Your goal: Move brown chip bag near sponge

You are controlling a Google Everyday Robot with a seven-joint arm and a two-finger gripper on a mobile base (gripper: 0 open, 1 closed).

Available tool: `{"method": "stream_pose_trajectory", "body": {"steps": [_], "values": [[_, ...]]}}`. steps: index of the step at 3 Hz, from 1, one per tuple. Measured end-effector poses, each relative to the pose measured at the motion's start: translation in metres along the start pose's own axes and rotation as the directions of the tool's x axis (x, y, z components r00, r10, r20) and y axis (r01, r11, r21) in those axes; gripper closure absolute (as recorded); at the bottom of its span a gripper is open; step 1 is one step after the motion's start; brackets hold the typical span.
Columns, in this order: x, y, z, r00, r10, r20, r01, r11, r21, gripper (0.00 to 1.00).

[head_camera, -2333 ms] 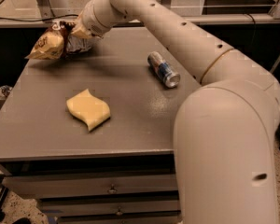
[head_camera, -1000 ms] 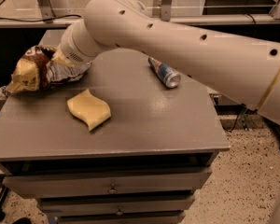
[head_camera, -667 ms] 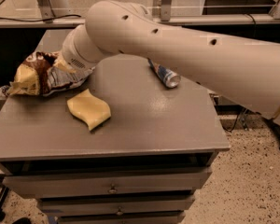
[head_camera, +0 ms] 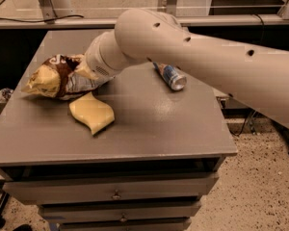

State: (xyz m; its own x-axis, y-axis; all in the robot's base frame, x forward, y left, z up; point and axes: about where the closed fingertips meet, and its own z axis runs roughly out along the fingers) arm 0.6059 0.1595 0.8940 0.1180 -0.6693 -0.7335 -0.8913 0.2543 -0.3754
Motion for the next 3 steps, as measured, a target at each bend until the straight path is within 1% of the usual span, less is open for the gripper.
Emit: {"method": "stream_pose_trajectory", "body": {"steps": [1,3], "values": [[0.014,-0.010,-0.005,1.000,-0.003,0.008,0.003,0.9999,-0.016,0.85],[0.023,-0.020,-0.008,0.999,-0.025,0.036,0.027,0.9979,-0.059,0.38]]}}
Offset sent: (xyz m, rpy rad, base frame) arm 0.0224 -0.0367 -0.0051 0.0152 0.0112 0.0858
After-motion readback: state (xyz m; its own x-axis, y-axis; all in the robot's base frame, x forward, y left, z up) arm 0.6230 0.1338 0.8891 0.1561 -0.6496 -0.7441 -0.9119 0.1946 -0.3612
